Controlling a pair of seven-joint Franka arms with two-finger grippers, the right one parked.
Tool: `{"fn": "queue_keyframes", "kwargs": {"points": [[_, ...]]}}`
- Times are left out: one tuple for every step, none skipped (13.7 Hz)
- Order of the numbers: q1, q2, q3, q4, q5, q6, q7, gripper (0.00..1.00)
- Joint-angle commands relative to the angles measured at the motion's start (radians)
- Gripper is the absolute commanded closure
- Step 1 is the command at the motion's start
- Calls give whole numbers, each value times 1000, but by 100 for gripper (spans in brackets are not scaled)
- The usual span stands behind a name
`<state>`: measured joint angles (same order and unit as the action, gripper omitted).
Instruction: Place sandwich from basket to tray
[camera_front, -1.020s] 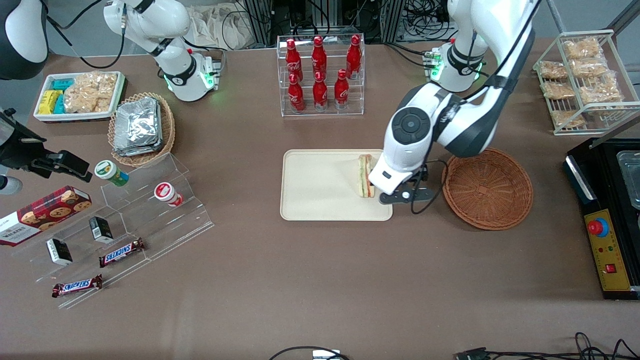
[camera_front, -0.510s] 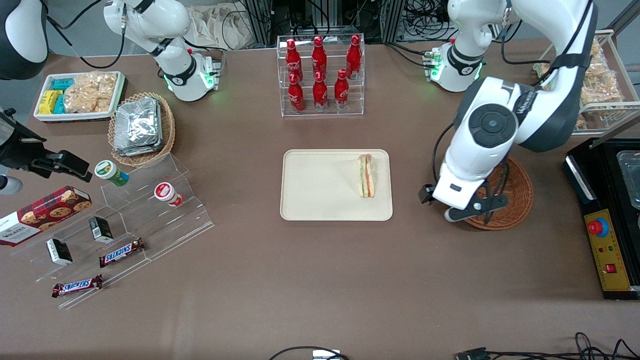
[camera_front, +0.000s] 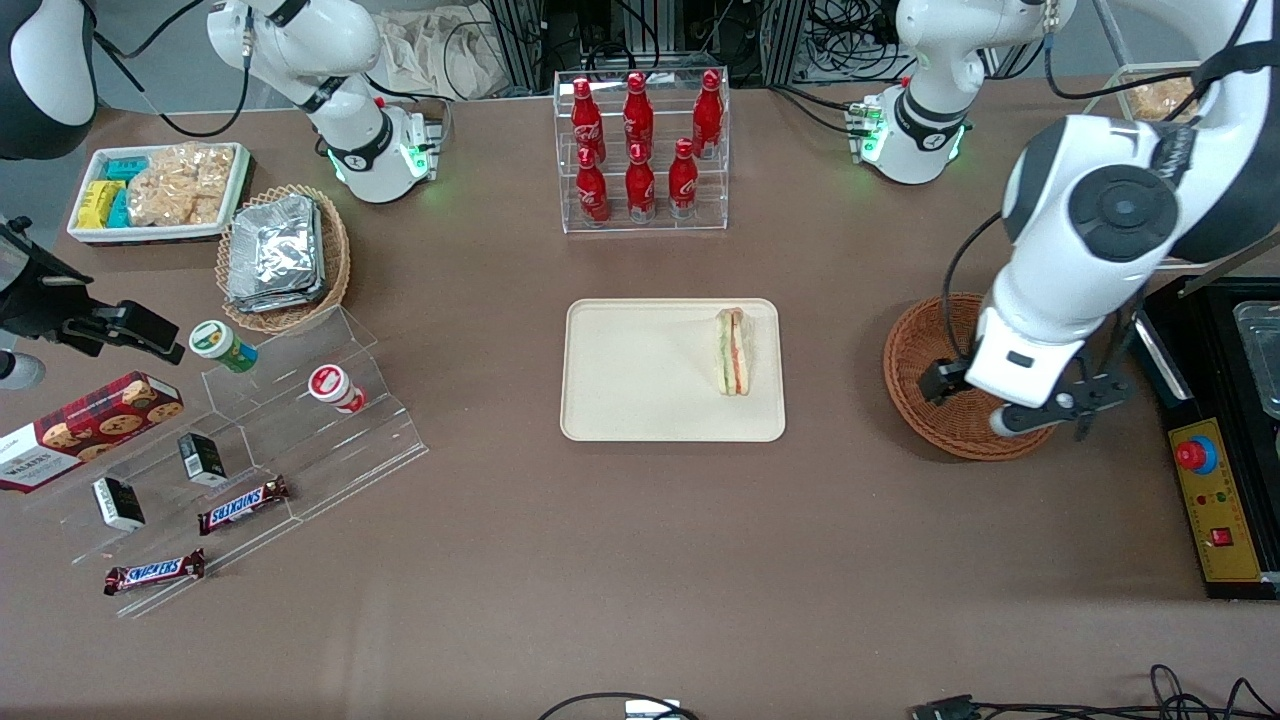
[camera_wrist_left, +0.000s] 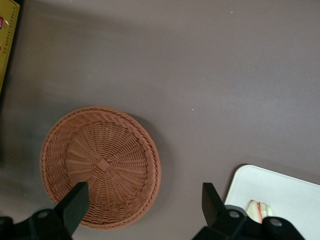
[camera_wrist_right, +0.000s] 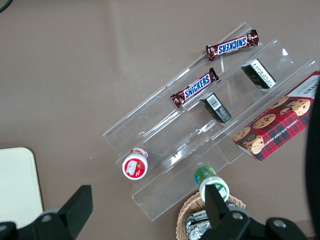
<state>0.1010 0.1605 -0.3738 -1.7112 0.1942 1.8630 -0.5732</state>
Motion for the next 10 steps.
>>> {"fn": "queue_keyframes", "kwargs": {"points": [[25,-42,-4,2,-30,-31,85,0],[17,-58,28,-4,-35,-35,110,0],[0,-71,54,-4,-53,-36,139,0],[-7,-87,82,-7,-83,-38,177,0],[-9,-99,108,-8,-106,-47,228,0],[-9,-116,127,-7,-120,-70,275,0],[-9,-130,154,-7,-140,-82,321,0],[-11,-150,182,-7,-166,-88,369,0],[-11,-166,202,-7,-186,-111,409,0],[-11,-180,211,-4,-203,-131,447,0]]}}
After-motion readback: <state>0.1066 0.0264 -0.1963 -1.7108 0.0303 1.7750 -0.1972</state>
